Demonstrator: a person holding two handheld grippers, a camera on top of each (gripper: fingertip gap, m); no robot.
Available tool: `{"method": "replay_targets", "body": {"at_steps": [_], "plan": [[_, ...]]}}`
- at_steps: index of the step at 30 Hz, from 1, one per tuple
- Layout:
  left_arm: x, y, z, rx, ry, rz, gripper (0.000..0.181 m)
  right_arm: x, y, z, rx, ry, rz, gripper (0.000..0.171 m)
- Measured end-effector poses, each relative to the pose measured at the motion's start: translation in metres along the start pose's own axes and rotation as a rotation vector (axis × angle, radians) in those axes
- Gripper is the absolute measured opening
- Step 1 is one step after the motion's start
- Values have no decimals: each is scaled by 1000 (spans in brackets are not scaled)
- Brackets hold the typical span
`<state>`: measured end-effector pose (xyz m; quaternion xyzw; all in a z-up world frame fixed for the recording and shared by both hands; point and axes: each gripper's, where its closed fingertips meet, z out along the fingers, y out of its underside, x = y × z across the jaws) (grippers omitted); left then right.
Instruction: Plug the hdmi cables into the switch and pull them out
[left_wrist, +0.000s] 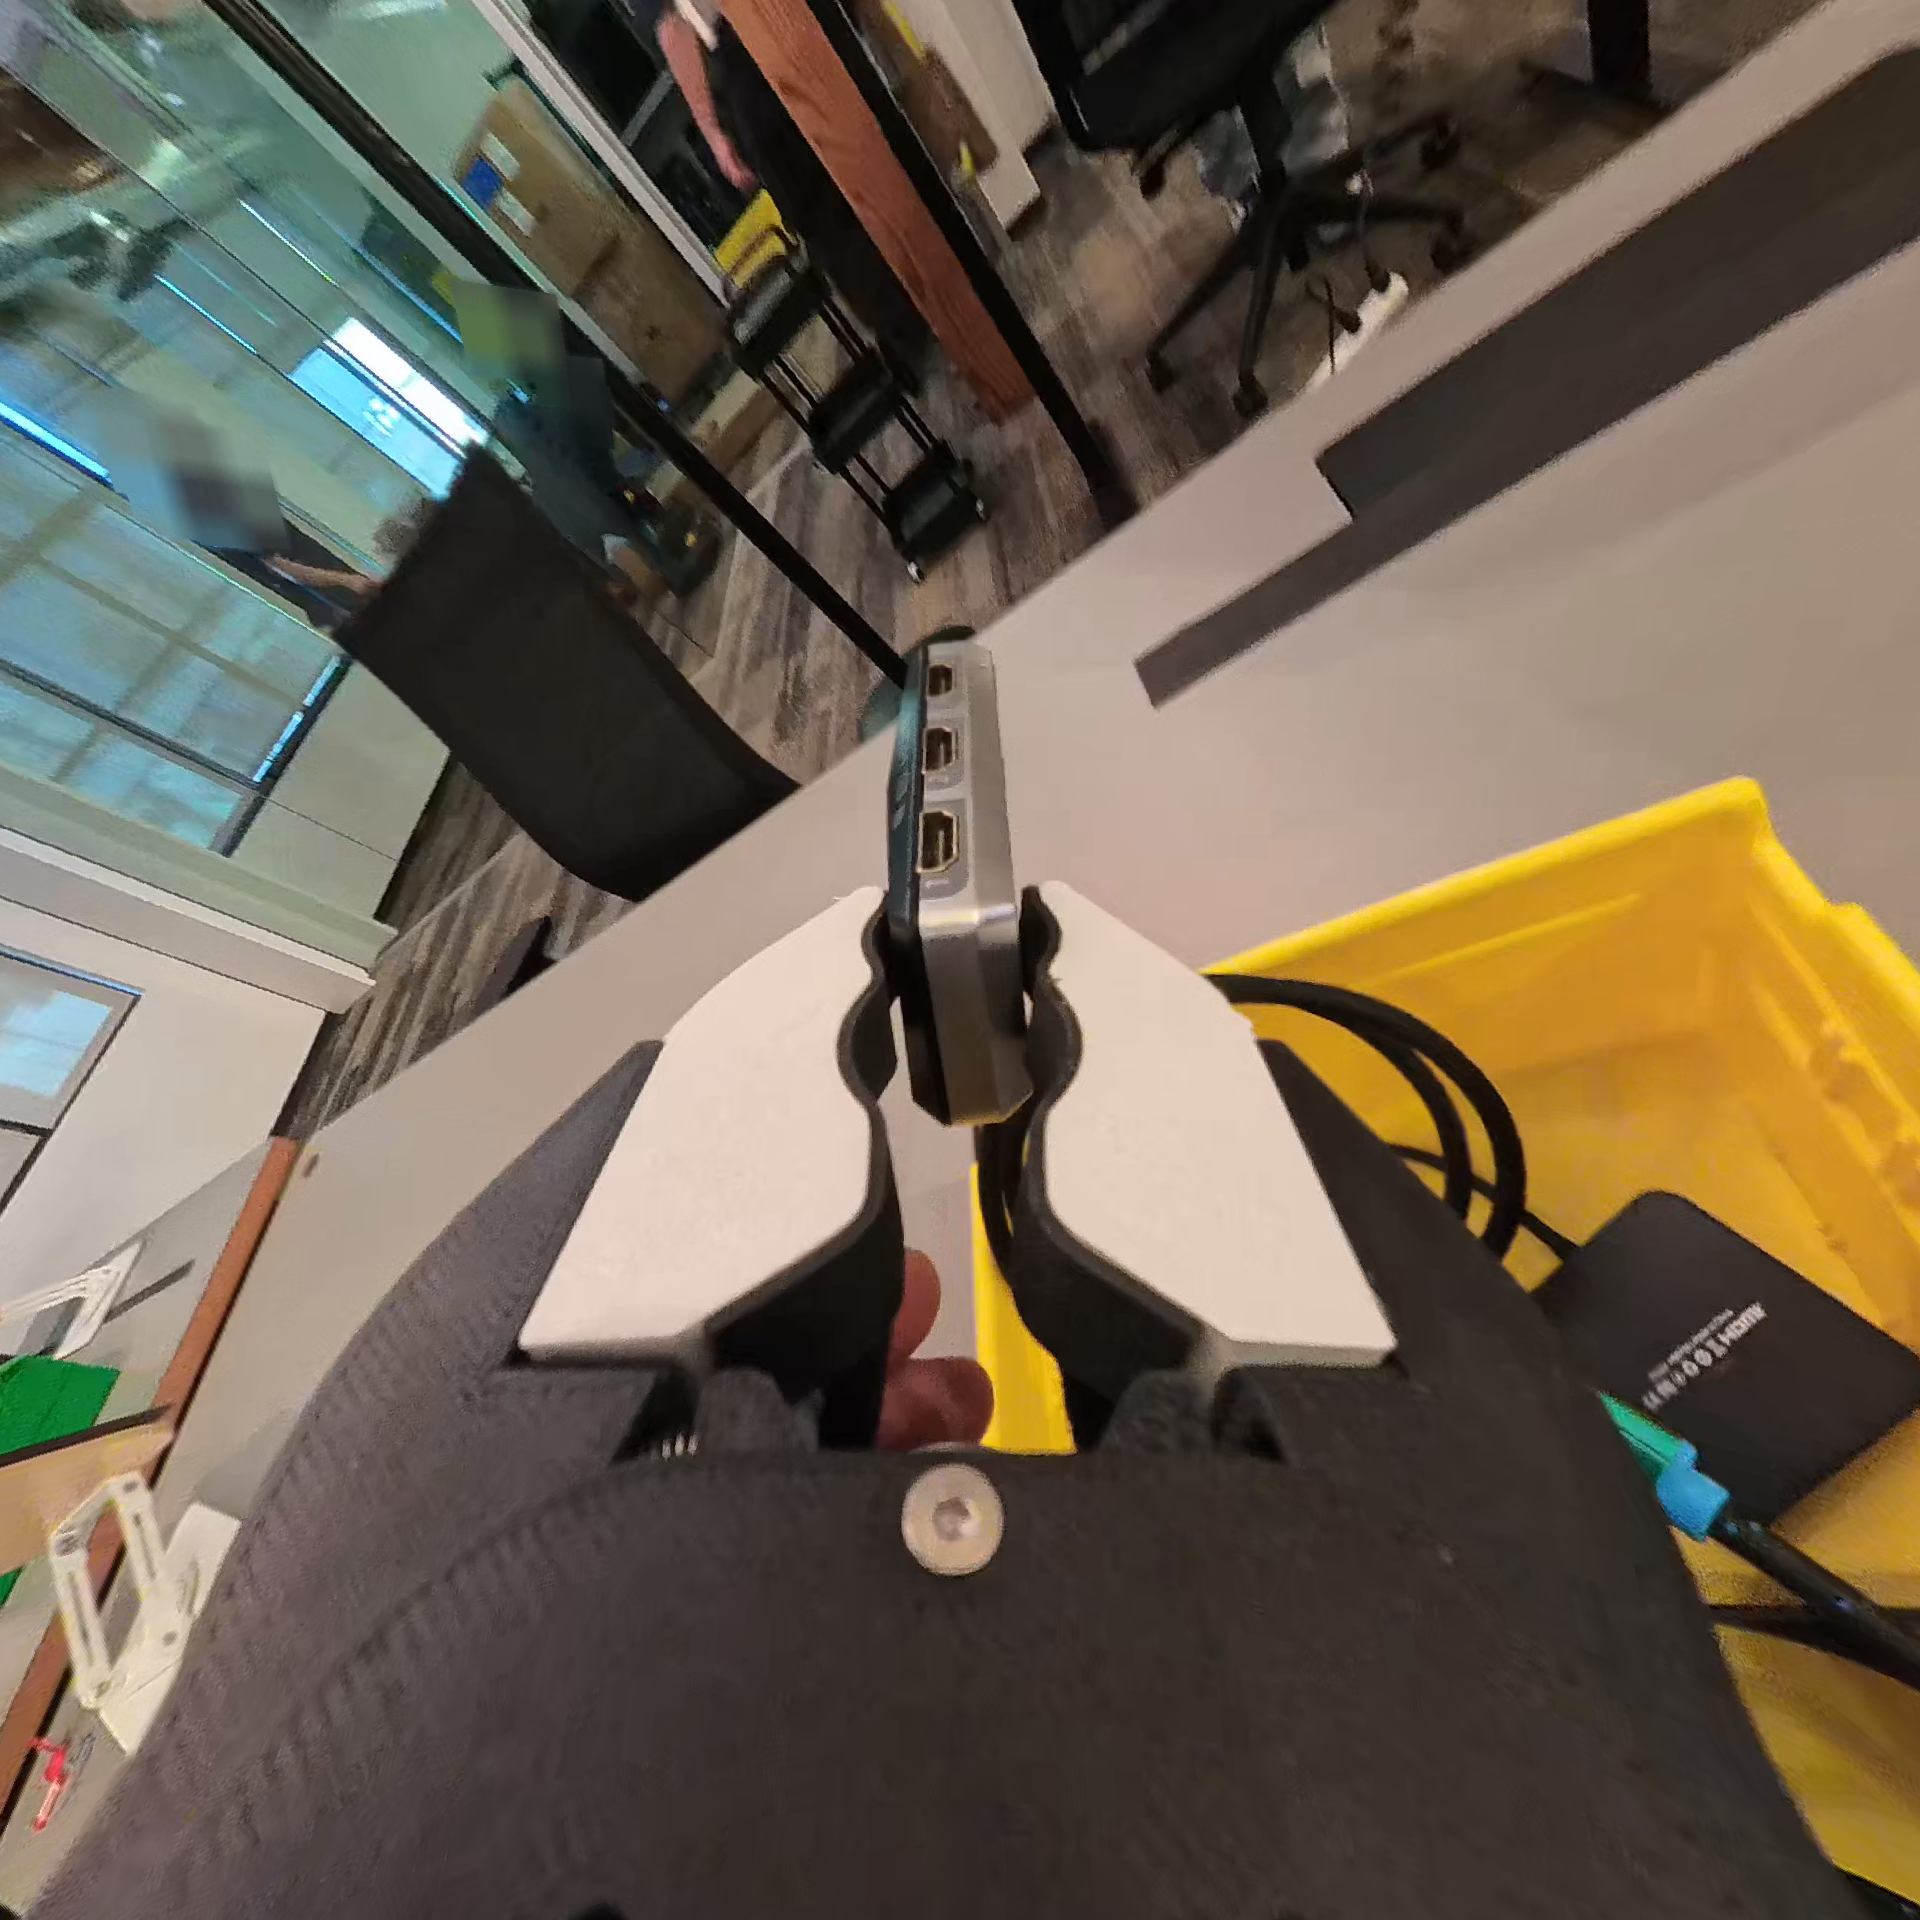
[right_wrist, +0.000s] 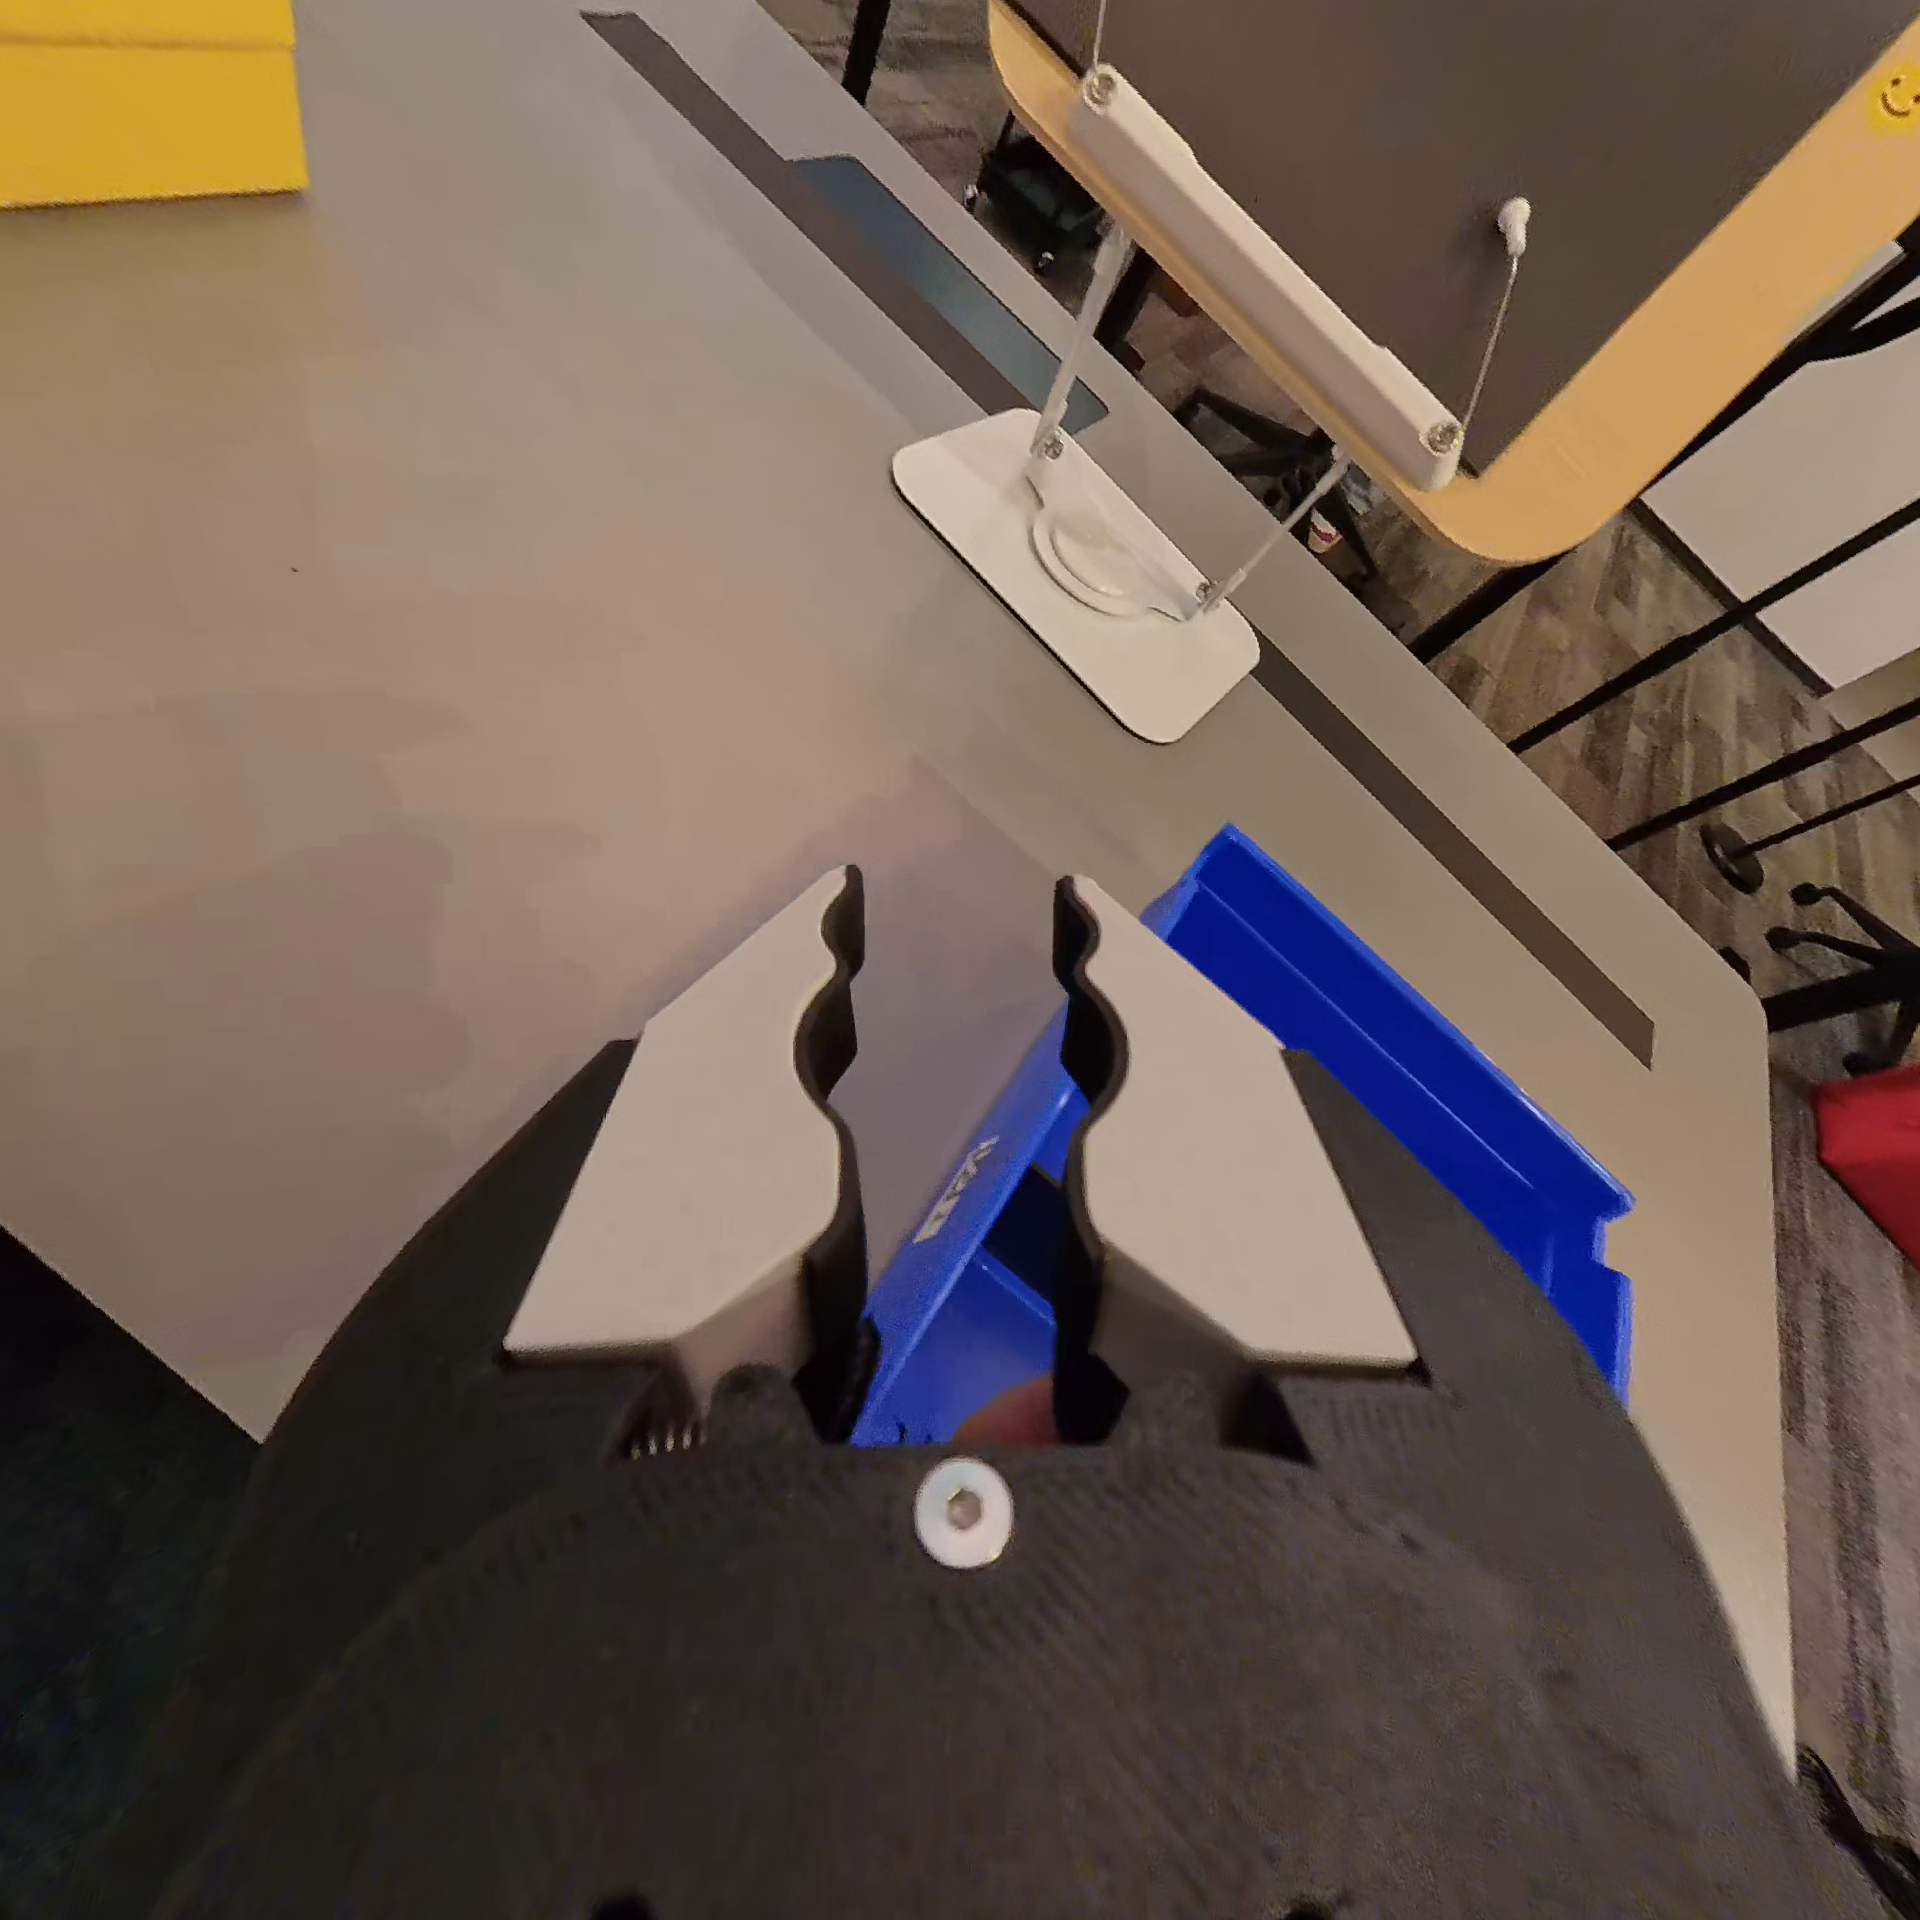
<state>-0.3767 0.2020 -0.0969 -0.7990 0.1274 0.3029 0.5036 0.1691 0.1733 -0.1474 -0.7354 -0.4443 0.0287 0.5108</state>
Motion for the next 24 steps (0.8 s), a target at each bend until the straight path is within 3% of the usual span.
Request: {"method": "replay_targets", "body": {"at_steps": [13, 18, 24], "plan": [[-68, -121, -88, 336, -148, 11, 20, -37, -42, 4, 137, -91, 41, 36], [-36, -182, -124, 483, -60, 69, 20, -55, -78, 5, 247, -141, 77, 44], [48, -237, -159, 624, 188, 121, 20, -78, -117, 10, 367, -204, 108, 57]]}}
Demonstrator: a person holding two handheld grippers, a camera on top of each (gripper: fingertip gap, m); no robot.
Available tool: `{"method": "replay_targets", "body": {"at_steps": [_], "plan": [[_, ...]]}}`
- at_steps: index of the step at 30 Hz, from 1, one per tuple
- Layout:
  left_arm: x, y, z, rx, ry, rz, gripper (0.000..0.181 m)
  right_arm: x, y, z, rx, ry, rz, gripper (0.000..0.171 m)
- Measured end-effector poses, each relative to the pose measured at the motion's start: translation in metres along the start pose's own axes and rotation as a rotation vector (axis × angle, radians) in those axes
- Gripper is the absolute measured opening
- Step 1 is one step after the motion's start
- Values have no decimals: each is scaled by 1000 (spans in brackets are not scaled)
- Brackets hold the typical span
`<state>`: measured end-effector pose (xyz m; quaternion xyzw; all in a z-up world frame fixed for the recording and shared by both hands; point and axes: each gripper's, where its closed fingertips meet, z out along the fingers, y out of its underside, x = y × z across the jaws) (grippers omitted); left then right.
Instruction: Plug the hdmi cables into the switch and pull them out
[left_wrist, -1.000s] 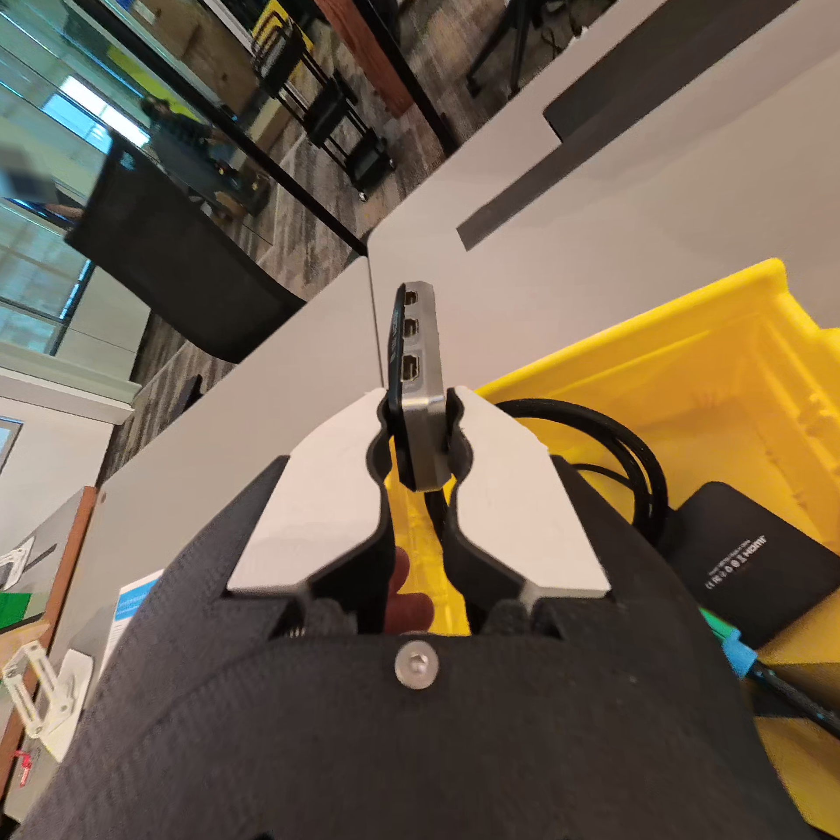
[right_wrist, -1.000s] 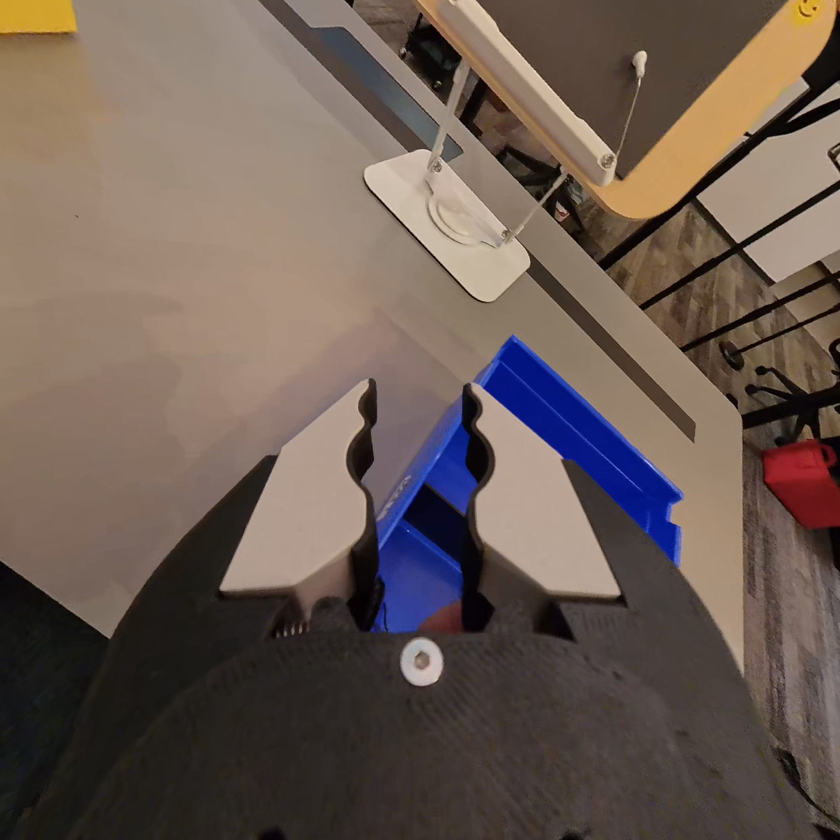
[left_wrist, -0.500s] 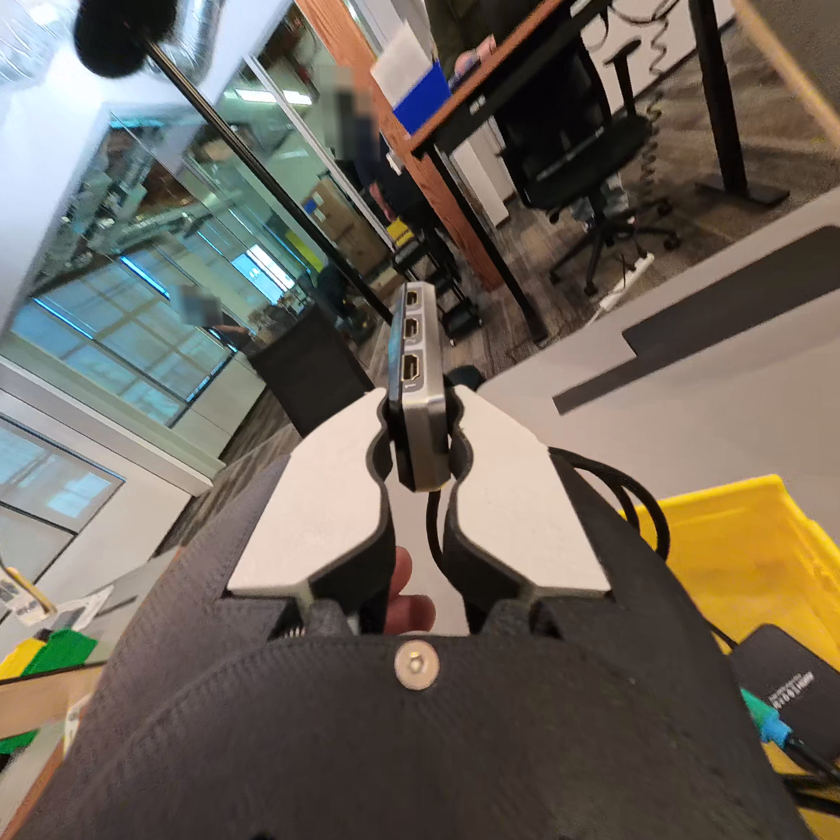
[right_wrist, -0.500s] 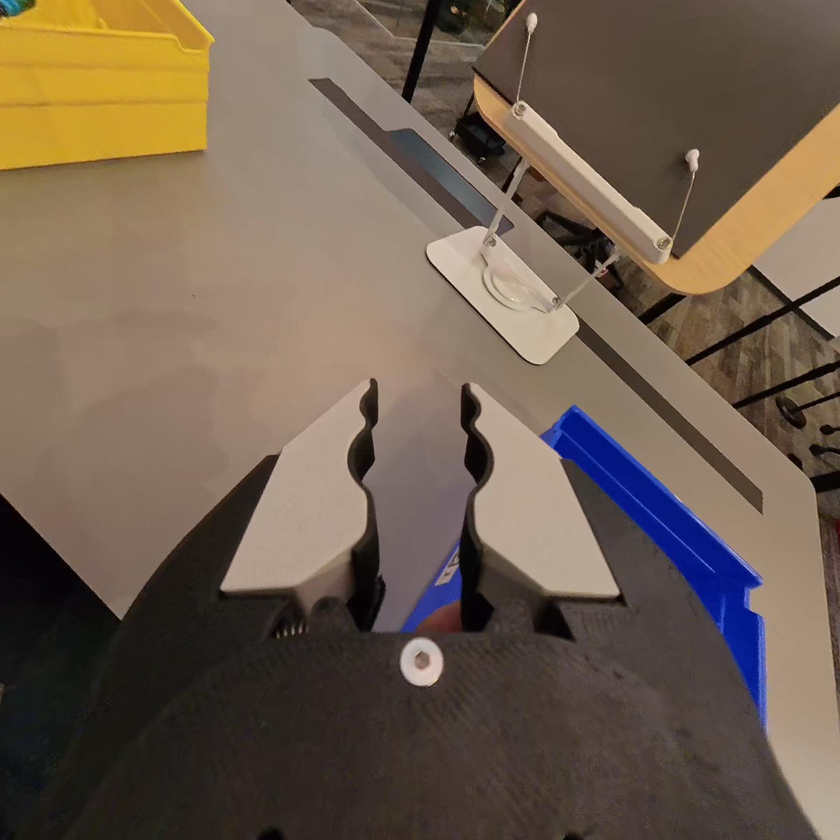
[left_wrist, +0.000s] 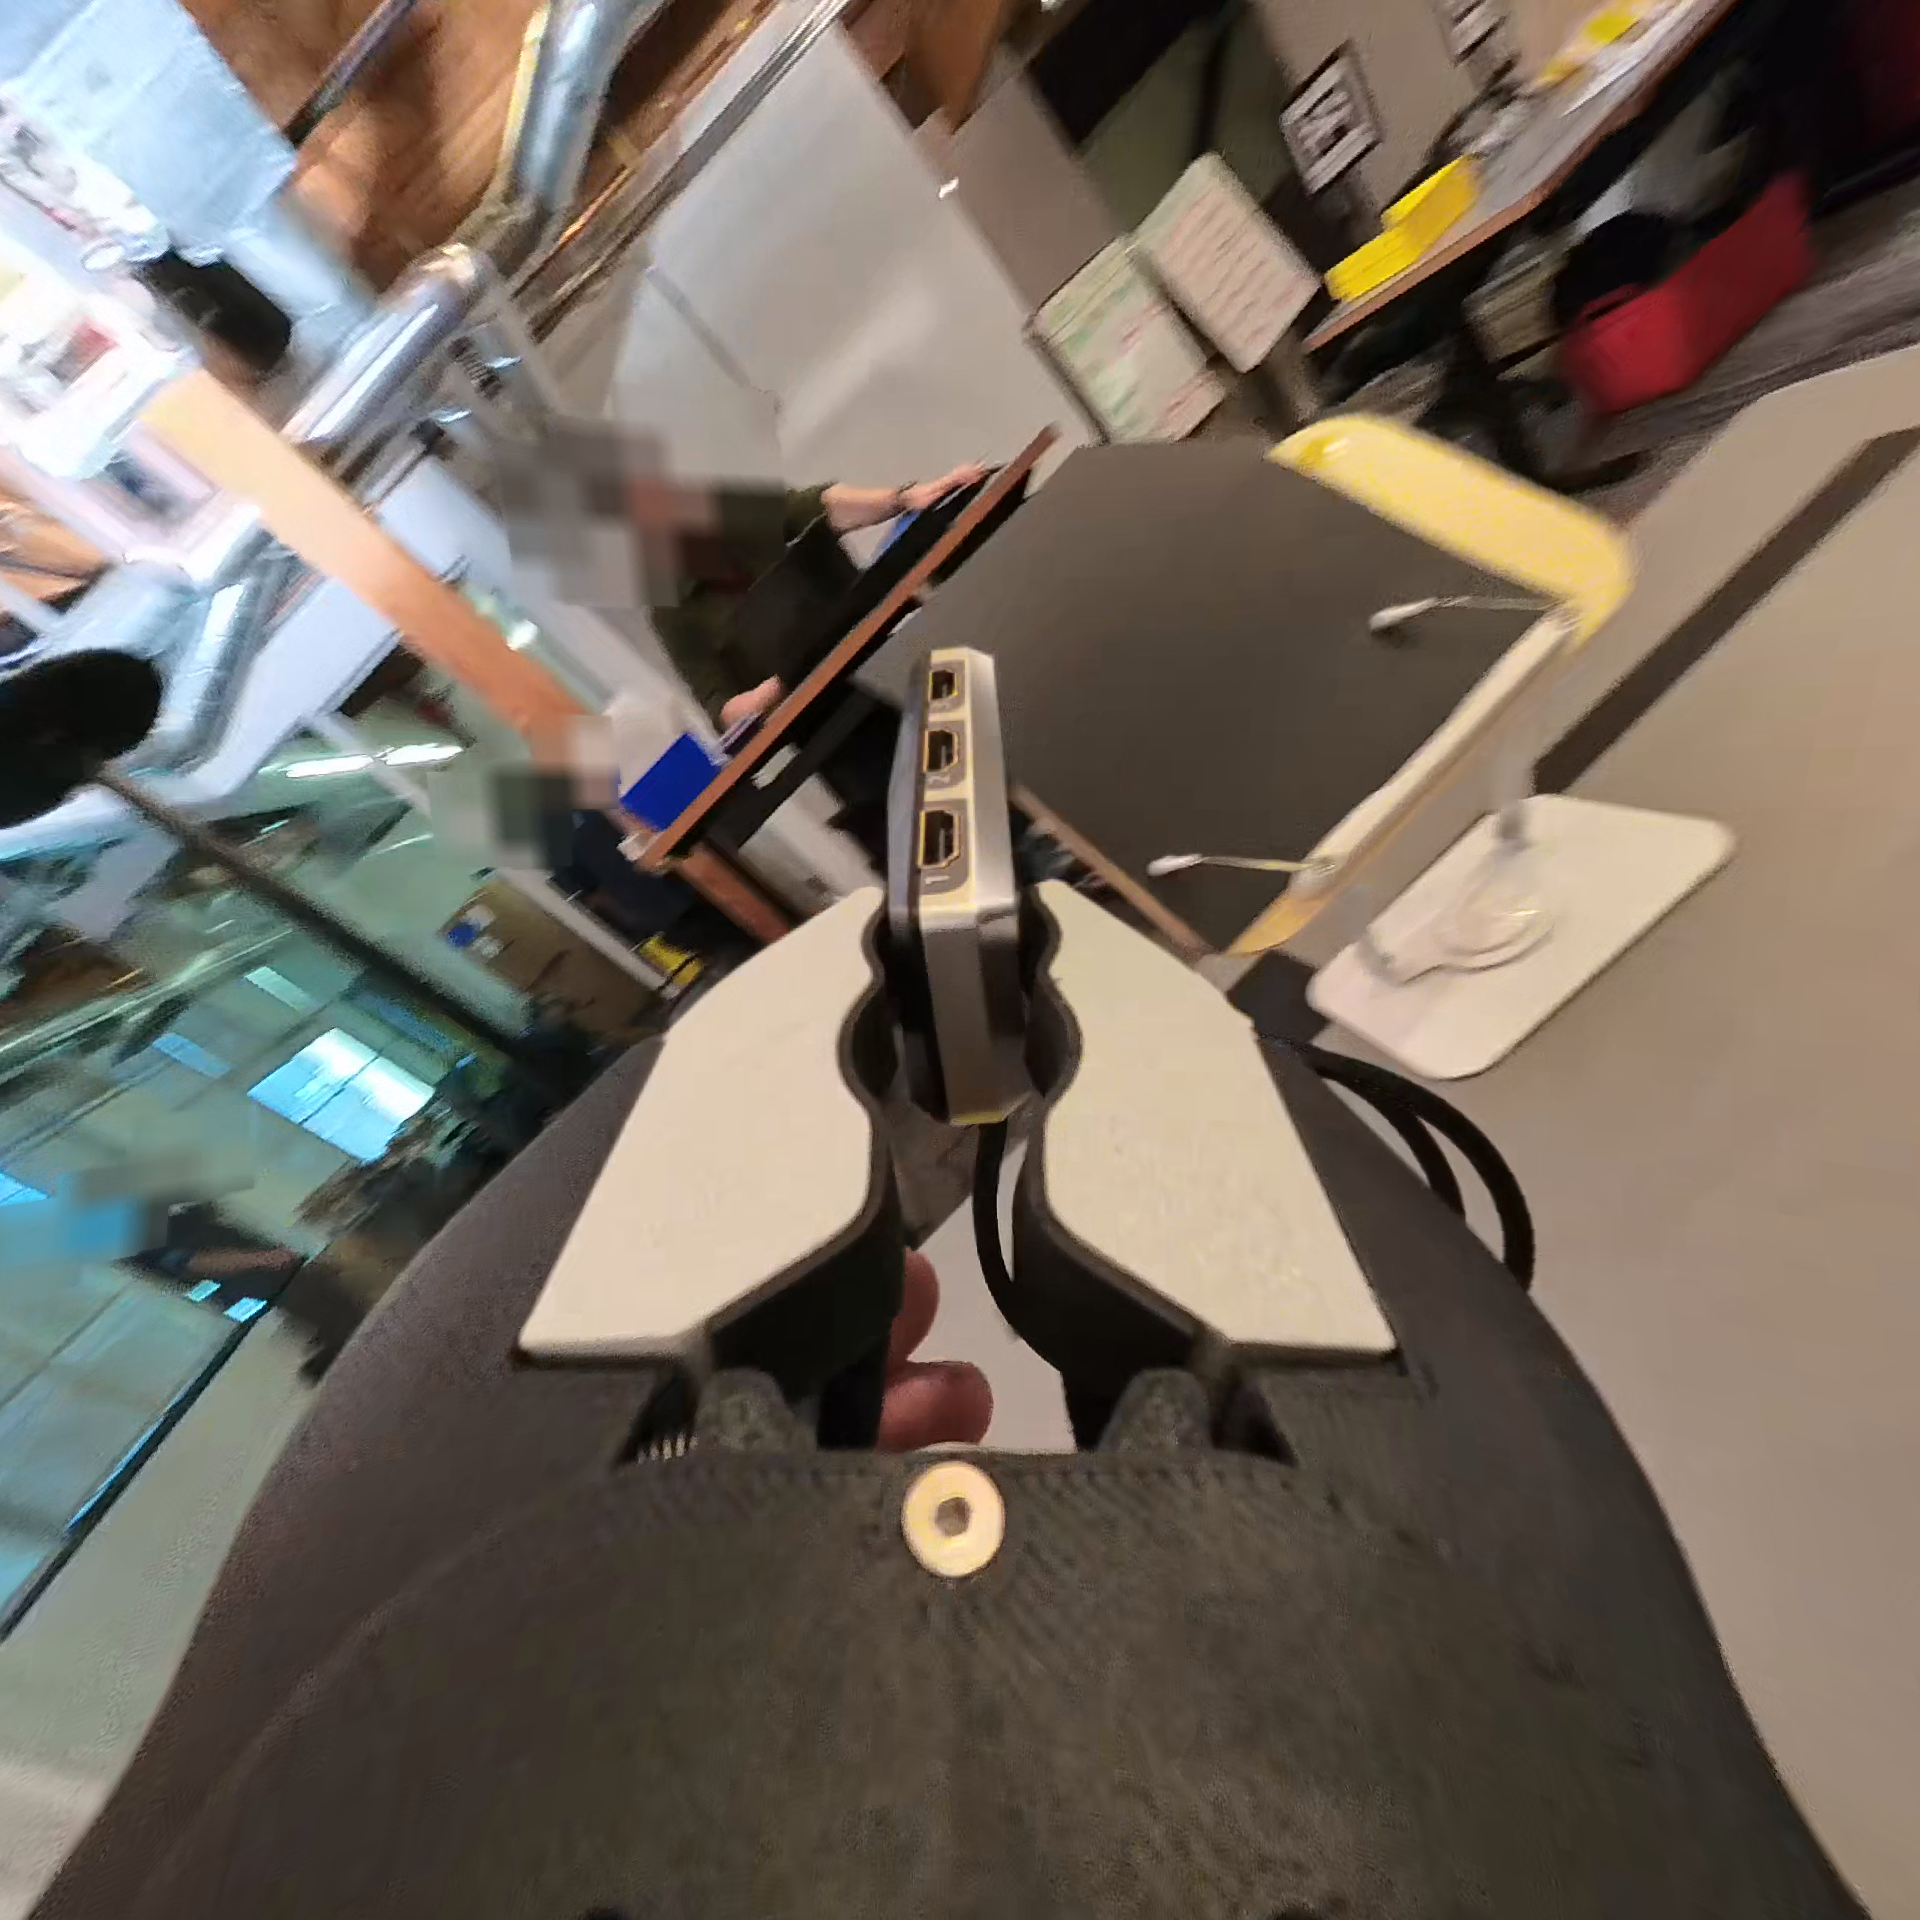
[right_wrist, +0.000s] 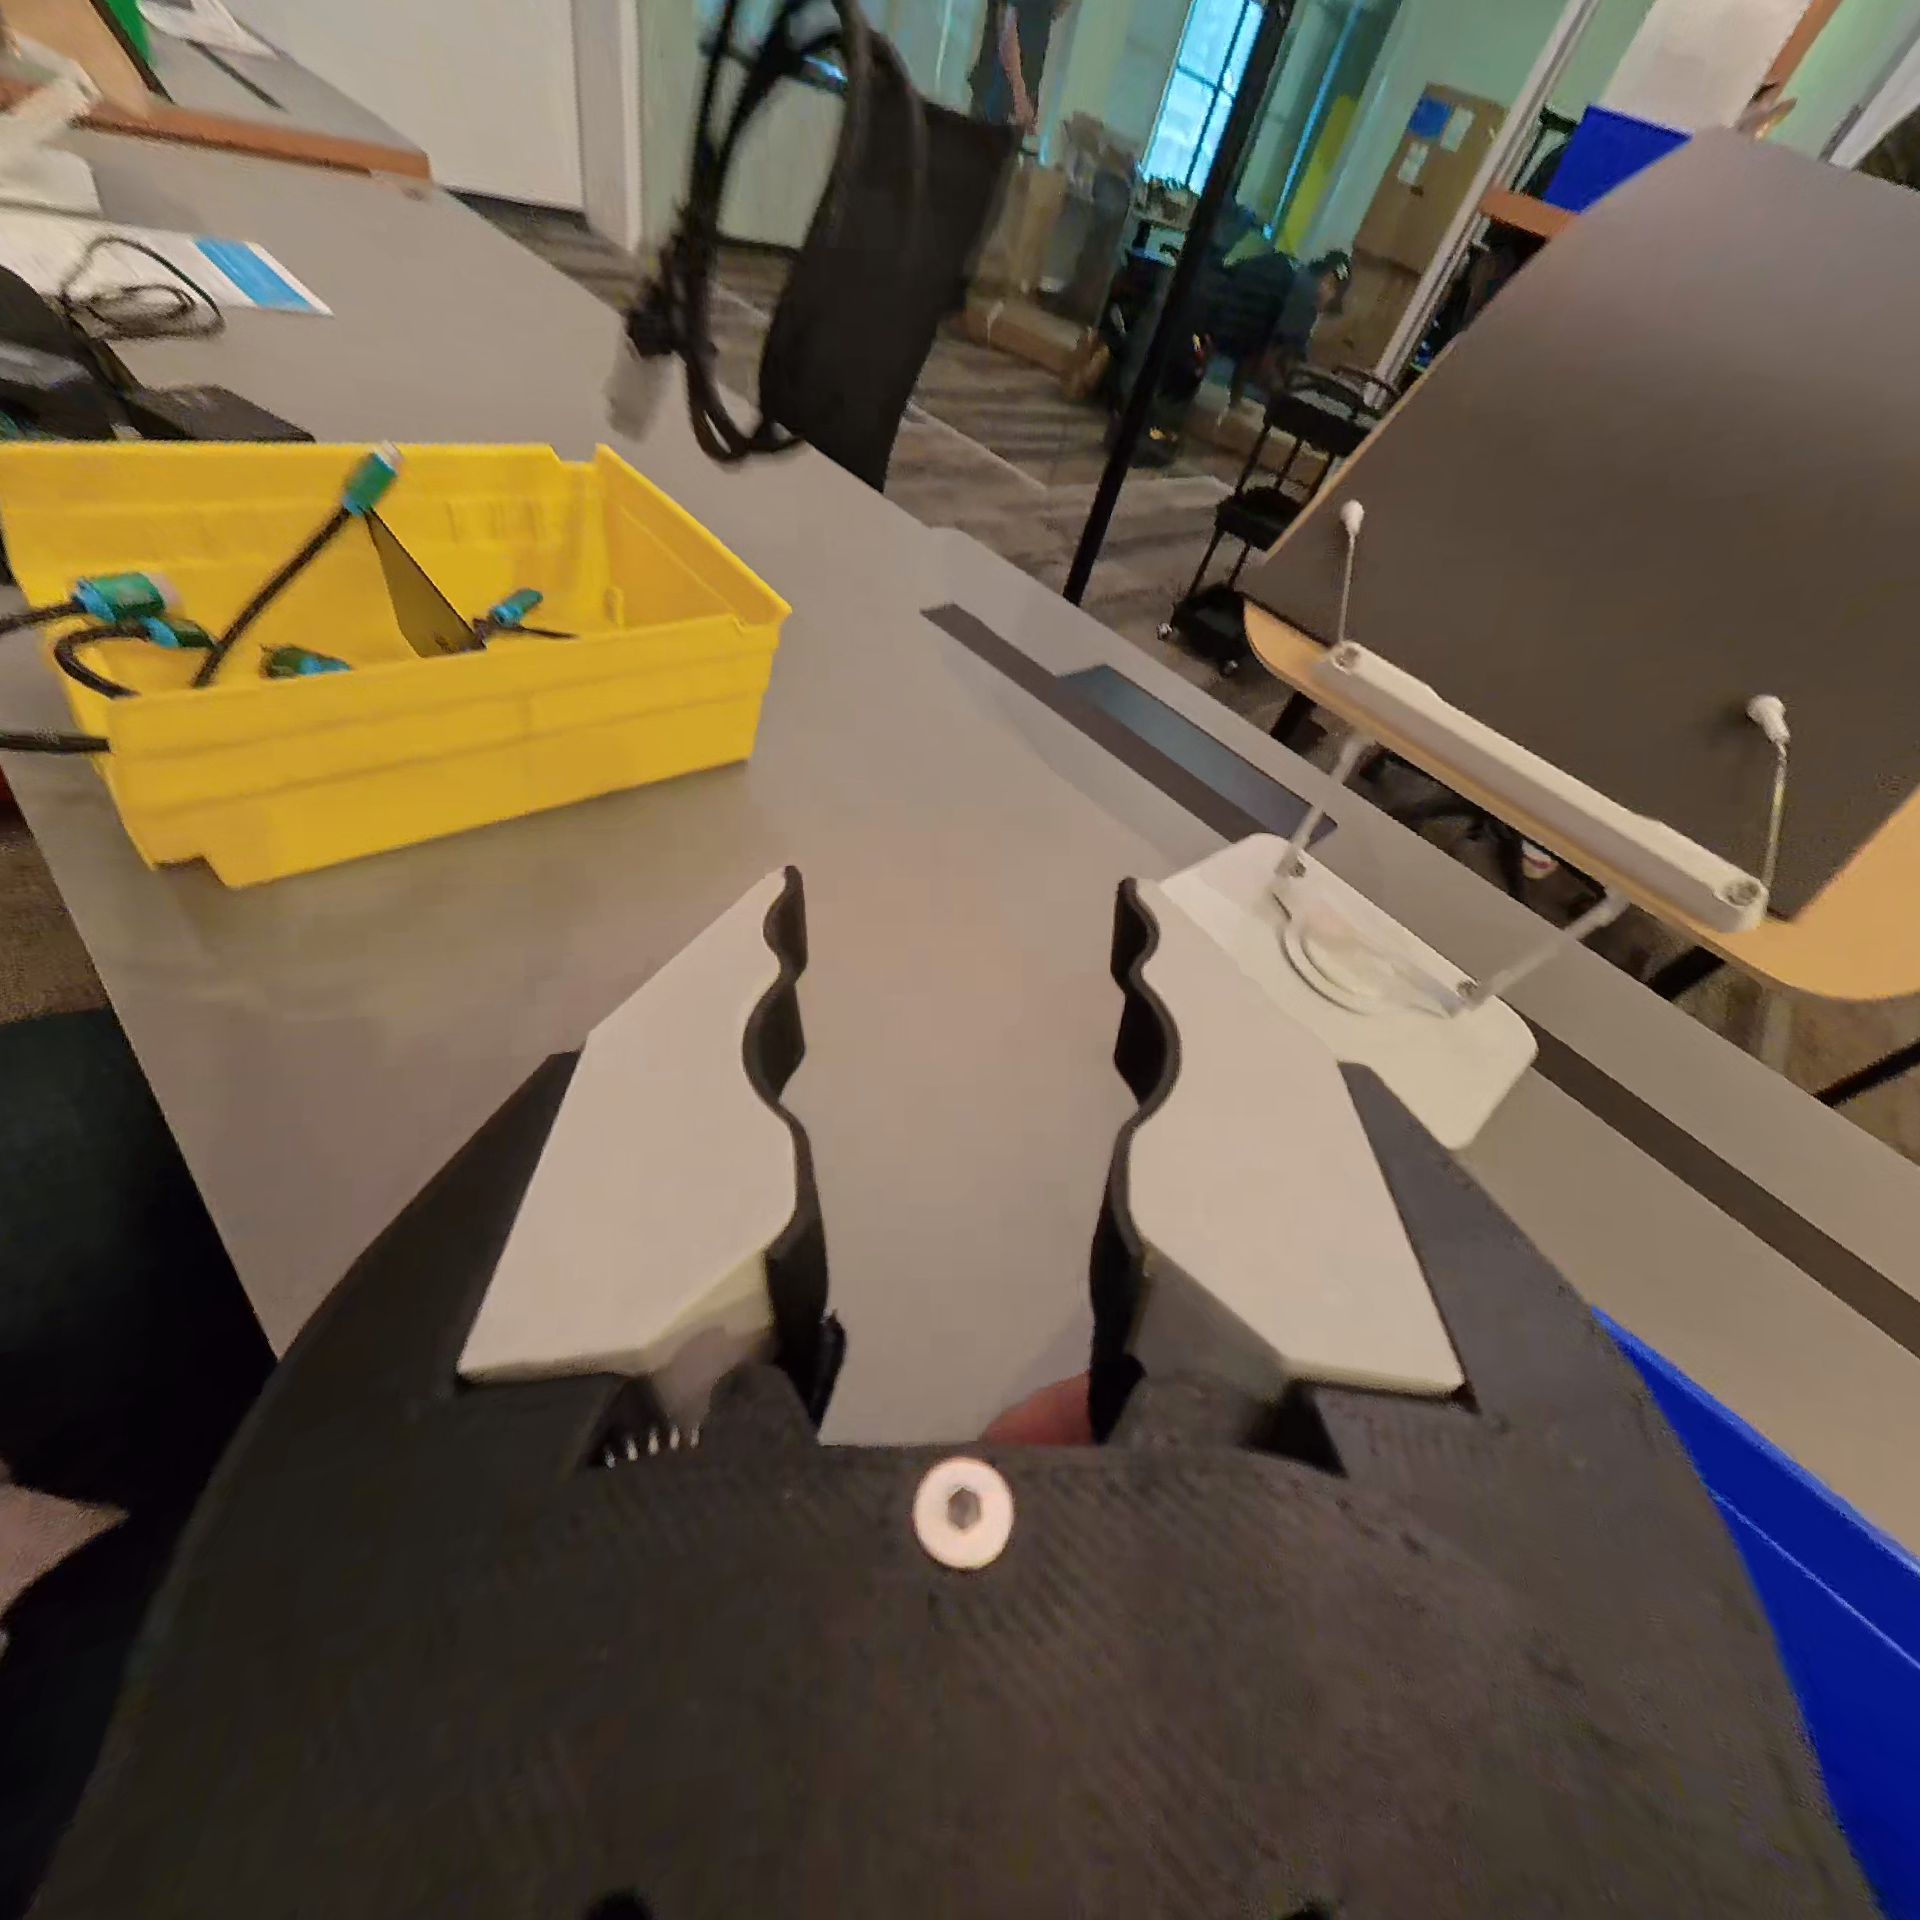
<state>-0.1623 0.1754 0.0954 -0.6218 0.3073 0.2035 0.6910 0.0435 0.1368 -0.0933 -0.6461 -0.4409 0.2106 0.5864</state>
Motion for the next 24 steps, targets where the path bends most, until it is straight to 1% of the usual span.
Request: {"method": "replay_targets", "body": {"at_steps": [3, 6, 9, 12, 16, 20, 24], "plan": [[52, -19, 9, 48, 157, -17, 20, -4, -7, 6, 42, -7, 18, 63], [104, -28, 14, 82, 311, 1, 20, 0, -4, 8, 56, 12, 24, 69], [157, -33, 8, 153, 510, 82, 20, 8, 0, 5, 87, 24, 58, 70], [201, -30, -2, 190, 683, 144, 20, 15, 3, 3, 108, 34, 67, 73], [239, -25, -15, 233, 847, 171, 20, 19, 9, 3, 117, 43, 48, 76], [260, -24, -30, 287, 986, 180, 20, 19, 14, 4, 122, 44, 34, 75], [276, -18, -40, 295, 1081, 219, 20, 14, 19, 6, 111, 30, -40, 74]]}}
